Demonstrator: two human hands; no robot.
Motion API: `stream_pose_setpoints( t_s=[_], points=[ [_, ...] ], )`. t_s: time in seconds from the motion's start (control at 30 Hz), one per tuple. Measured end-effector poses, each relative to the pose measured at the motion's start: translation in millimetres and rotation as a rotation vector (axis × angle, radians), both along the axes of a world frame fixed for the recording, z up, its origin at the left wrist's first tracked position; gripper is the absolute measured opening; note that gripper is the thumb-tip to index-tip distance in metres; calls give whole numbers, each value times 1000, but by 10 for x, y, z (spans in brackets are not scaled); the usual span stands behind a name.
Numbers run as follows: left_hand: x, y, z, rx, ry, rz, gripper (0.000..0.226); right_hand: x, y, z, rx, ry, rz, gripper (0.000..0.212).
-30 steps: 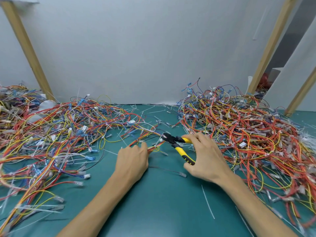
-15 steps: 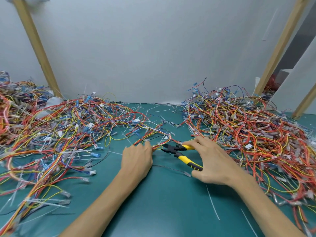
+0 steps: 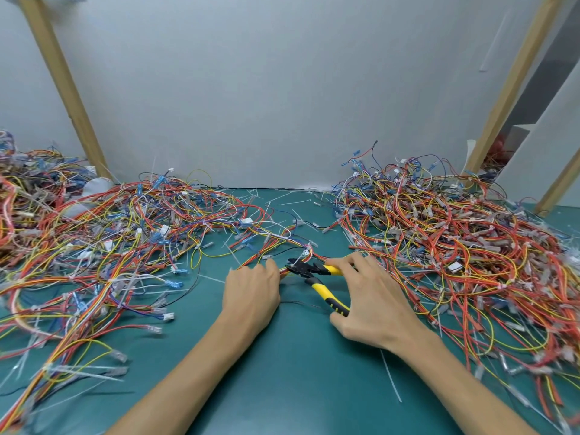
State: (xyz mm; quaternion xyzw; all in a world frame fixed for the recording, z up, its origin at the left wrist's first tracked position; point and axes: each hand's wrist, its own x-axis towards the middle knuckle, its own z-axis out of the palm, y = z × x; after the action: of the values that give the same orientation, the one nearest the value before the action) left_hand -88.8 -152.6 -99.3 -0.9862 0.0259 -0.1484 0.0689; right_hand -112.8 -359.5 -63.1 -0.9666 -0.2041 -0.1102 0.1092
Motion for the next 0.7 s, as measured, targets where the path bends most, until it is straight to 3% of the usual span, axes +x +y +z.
stream_pose_setpoints(
  t_s=[0.3, 0.37, 0.47, 0.57, 0.7],
  points=[
    [-31, 11, 55, -2, -4, -14, 33, -27, 59, -11, 1, 44, -30, 60],
    [-69, 23, 77, -64, -50, -41, 20, -16, 50, -11, 7, 54, -42, 53],
    [-129, 55, 176, -261, -154, -111, 27, 17, 19, -9, 30, -3, -53, 35],
    [-150, 80, 205, -321, -367, -330, 28, 58, -50, 16, 132, 17, -97, 40],
    [-167, 40, 224, -373, -525, -410, 25, 122, -94, 47, 417, 265, -124, 18]
  ],
)
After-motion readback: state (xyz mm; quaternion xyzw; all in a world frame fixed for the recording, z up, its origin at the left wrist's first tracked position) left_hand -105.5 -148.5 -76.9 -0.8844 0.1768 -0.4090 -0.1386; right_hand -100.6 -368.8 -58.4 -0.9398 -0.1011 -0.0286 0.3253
